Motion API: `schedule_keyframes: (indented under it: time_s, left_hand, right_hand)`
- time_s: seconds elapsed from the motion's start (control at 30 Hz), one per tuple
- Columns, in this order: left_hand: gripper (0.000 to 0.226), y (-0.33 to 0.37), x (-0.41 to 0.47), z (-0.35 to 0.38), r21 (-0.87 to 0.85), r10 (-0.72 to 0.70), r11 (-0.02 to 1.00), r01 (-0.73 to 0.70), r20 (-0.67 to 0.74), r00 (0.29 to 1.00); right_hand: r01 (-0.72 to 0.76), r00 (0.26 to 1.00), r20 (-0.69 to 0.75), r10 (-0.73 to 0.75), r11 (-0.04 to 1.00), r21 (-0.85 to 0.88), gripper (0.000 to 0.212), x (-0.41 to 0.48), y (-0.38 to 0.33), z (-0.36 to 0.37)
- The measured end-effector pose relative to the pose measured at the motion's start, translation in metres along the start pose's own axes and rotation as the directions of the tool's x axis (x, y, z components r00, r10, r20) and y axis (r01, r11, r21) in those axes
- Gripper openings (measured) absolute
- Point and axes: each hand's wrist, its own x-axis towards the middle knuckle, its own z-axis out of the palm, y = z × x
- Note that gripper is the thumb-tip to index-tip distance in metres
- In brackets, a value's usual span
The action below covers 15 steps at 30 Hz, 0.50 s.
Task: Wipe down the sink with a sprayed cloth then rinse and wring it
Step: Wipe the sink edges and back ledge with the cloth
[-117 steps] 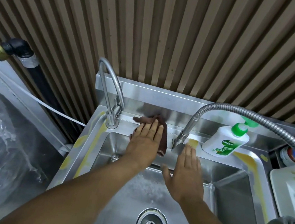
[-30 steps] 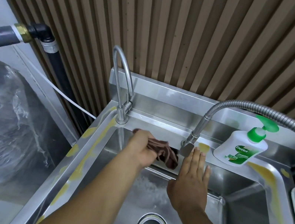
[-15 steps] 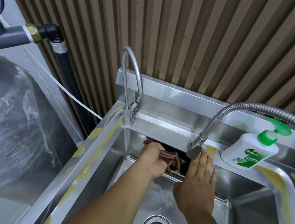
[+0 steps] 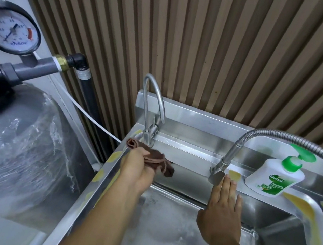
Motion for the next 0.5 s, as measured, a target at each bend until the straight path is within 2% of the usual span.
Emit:
schedule_keyframes:
  time_s: [0.13, 0.23, 0.3, 0.37, 0.43, 0.5]
  left_hand:
    - [0.04, 0.023, -0.024, -0.026, -0.09, 0.026, 0.996, -0.017, 0.096, 0.995]
    - [0.036, 0.036, -0.035, -0.033, -0.076, 0.0, 0.997, 0.01, 0.131, 0.991]
    - [0.028, 0.04, -0.034, -0.034, -0.082, 0.039, 0.996, -0.031, 0.087, 0.995]
    - [0.026, 0.045, -0.03, -0.033, -0.081, 0.112, 0.991, -0.11, 0.015, 0.994]
    - [0.024, 0.053, -0.024, -0.032, 0.002, 0.226, 0.974, -0.226, -0.056, 0.973]
    - [0.018, 0.06, -0.015, -0.03, 0.214, 0.366, 0.915, -0.342, -0.088, 0.926]
  right_hand:
    - [-0.002, 1.0, -0.016, 0.003, 1.0, 0.004, 0.091, -0.005, -0.004, -0.007]
    - [-0.005, 0.997, -0.072, 0.01, 0.997, 0.075, 0.083, -0.021, -0.017, -0.011]
    - [0.033, 0.994, -0.104, -0.018, 0.989, 0.147, 0.079, -0.036, -0.031, -0.013]
    - [0.132, 0.981, -0.165, -0.097, 0.966, 0.22, 0.07, -0.05, -0.048, -0.017]
    - [0.249, 0.959, -0.204, -0.197, 0.927, 0.278, 0.067, -0.051, -0.063, -0.028]
    - [0.332, 0.933, -0.241, -0.269, 0.9, 0.283, 0.069, -0.033, -0.073, -0.041]
